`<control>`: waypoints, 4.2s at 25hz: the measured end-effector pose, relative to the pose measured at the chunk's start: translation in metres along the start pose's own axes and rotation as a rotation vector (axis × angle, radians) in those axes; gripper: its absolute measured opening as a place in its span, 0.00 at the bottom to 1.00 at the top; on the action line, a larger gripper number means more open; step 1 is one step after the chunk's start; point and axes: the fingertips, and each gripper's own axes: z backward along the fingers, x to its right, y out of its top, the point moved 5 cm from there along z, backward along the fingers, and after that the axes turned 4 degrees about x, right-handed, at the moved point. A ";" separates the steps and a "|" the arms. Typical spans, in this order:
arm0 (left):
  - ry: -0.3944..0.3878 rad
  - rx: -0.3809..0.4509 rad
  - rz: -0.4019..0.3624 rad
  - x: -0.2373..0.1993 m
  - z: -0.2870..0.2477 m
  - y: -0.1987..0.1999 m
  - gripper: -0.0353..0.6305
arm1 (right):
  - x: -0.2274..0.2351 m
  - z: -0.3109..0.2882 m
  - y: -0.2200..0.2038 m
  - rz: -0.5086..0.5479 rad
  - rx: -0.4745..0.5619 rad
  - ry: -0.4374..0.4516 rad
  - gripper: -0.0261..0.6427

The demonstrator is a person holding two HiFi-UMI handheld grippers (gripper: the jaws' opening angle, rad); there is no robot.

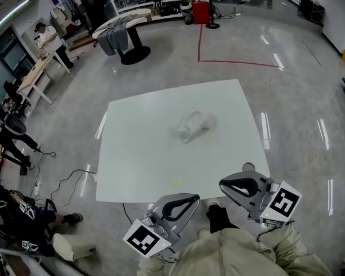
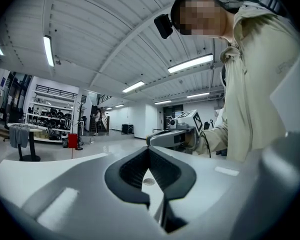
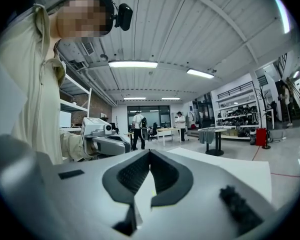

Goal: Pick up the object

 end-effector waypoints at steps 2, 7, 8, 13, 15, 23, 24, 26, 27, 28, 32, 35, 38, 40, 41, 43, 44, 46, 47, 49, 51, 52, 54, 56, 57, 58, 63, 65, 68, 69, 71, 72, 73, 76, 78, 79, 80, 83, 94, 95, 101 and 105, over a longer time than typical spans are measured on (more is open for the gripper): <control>0.012 -0.004 0.003 -0.020 -0.012 0.004 0.06 | 0.025 -0.011 0.002 -0.017 0.000 -0.001 0.04; 0.049 -0.020 -0.008 -0.063 -0.044 0.015 0.06 | 0.086 -0.032 0.006 -0.040 -0.010 0.014 0.04; 0.055 -0.022 -0.006 -0.070 -0.051 0.016 0.06 | 0.097 -0.036 0.007 -0.045 -0.016 0.018 0.04; 0.071 -0.027 -0.006 -0.106 -0.075 0.007 0.06 | 0.144 -0.055 -0.002 -0.048 -0.056 0.029 0.04; 0.084 -0.034 0.005 -0.120 -0.084 -0.003 0.06 | 0.161 -0.062 -0.011 -0.053 -0.077 0.032 0.04; 0.124 -0.084 0.070 -0.186 -0.107 -0.033 0.06 | 0.218 -0.105 -0.054 -0.047 -0.240 -0.038 0.04; 0.117 -0.089 0.074 -0.195 -0.111 -0.037 0.06 | 0.227 -0.112 -0.060 -0.038 -0.271 -0.058 0.04; 0.095 -0.103 0.072 -0.207 -0.118 -0.045 0.06 | 0.240 -0.125 -0.072 -0.023 -0.328 -0.090 0.04; 0.080 -0.107 0.058 -0.211 -0.120 -0.051 0.06 | 0.245 -0.131 -0.078 -0.019 -0.354 -0.099 0.04; 0.064 -0.107 0.041 -0.216 -0.122 -0.057 0.06 | 0.249 -0.136 -0.084 -0.017 -0.377 -0.108 0.05; 0.062 -0.134 0.065 -0.231 -0.132 -0.072 0.06 | 0.271 -0.150 -0.106 -0.034 -0.436 -0.195 0.21; 0.055 -0.150 0.056 -0.243 -0.138 -0.083 0.06 | 0.289 -0.155 -0.118 -0.070 -0.428 -0.284 0.31; 0.042 -0.166 0.053 -0.250 -0.142 -0.093 0.06 | 0.299 -0.161 -0.136 -0.108 -0.459 -0.331 0.40; 0.040 -0.175 0.072 -0.252 -0.144 -0.099 0.06 | 0.302 -0.165 -0.149 -0.138 -0.492 -0.337 0.44; 0.038 -0.177 0.076 -0.253 -0.145 -0.101 0.06 | 0.302 -0.167 -0.155 -0.154 -0.507 -0.337 0.44; 0.038 -0.180 0.085 -0.255 -0.146 -0.105 0.06 | 0.302 -0.171 -0.163 -0.195 -0.533 -0.335 0.45; 0.038 -0.181 0.088 -0.256 -0.147 -0.107 0.06 | 0.302 -0.173 -0.165 -0.222 -0.548 -0.332 0.45; 0.047 -0.184 0.107 -0.258 -0.147 -0.108 0.06 | 0.302 -0.175 -0.170 -0.285 -0.584 -0.320 0.45; 0.048 -0.183 0.108 -0.259 -0.147 -0.109 0.06 | 0.302 -0.176 -0.171 -0.313 -0.599 -0.315 0.44; 0.041 -0.177 0.092 -0.261 -0.147 -0.113 0.06 | 0.302 -0.176 -0.171 -0.338 -0.614 -0.319 0.41; 0.044 -0.176 0.099 -0.263 -0.146 -0.114 0.06 | 0.302 -0.176 -0.171 -0.343 -0.619 -0.334 0.39; 0.042 -0.176 0.098 -0.263 -0.145 -0.115 0.06 | 0.301 -0.176 -0.172 -0.347 -0.620 -0.341 0.39; 0.044 -0.180 0.100 -0.264 -0.144 -0.116 0.06 | 0.300 -0.176 -0.171 -0.355 -0.622 -0.354 0.38; 0.047 -0.187 0.096 -0.264 -0.144 -0.115 0.06 | 0.300 -0.175 -0.169 -0.363 -0.616 -0.366 0.38; 0.047 -0.189 0.086 -0.265 -0.144 -0.115 0.06 | 0.300 -0.174 -0.168 -0.364 -0.611 -0.372 0.38; 0.050 -0.191 0.082 -0.266 -0.144 -0.115 0.06 | 0.300 -0.173 -0.166 -0.363 -0.606 -0.378 0.37; 0.086 -0.195 0.090 -0.267 -0.139 -0.110 0.06 | 0.297 -0.172 -0.150 -0.266 -0.580 -0.388 0.37; 0.094 -0.189 0.079 -0.269 -0.134 -0.108 0.06 | 0.298 -0.172 -0.138 -0.237 -0.550 -0.396 0.37; 0.104 -0.175 0.053 -0.270 -0.130 -0.102 0.06 | 0.302 -0.169 -0.114 -0.200 -0.497 -0.406 0.37; 0.108 -0.169 0.046 -0.269 -0.129 -0.098 0.06 | 0.301 -0.167 -0.106 -0.184 -0.480 -0.408 0.37; 0.118 -0.154 0.033 -0.263 -0.125 -0.089 0.06 | 0.298 -0.163 -0.089 -0.157 -0.441 -0.409 0.37; 0.122 -0.144 0.024 -0.260 -0.124 -0.084 0.06 | 0.296 -0.160 -0.080 -0.143 -0.422 -0.409 0.37; 0.126 -0.133 0.014 -0.257 -0.123 -0.078 0.06 | 0.293 -0.157 -0.071 -0.127 -0.404 -0.407 0.37; 0.147 -0.113 -0.012 -0.245 -0.123 -0.056 0.06 | 0.287 -0.147 -0.049 -0.086 -0.352 -0.396 0.37; 0.167 -0.102 -0.038 -0.236 -0.123 -0.042 0.06 | 0.284 -0.139 -0.037 -0.065 -0.318 -0.390 0.37; 0.182 -0.093 -0.044 -0.231 -0.122 -0.034 0.06 | 0.283 -0.134 -0.032 -0.055 -0.304 -0.387 0.37; 0.203 -0.085 -0.037 -0.225 -0.120 -0.026 0.06 | 0.280 -0.128 -0.027 -0.046 -0.292 -0.384 0.37; 0.247 -0.078 -0.042 -0.208 -0.112 -0.009 0.06 | 0.270 -0.113 -0.013 -0.018 -0.258 -0.377 0.37; 0.248 -0.059 -0.132 -0.151 -0.097 0.018 0.06 | 0.223 -0.069 0.024 0.062 -0.160 -0.390 0.37; 0.244 -0.054 -0.138 -0.142 -0.094 0.020 0.06 | 0.214 -0.064 0.026 0.070 -0.154 -0.393 0.37; 0.226 -0.040 -0.170 -0.083 -0.062 0.022 0.06 | 0.150 -0.037 0.037 0.113 -0.119 -0.413 0.37; 0.220 -0.023 -0.197 -0.044 -0.037 0.015 0.06 | 0.106 -0.016 0.036 0.134 -0.100 -0.422 0.37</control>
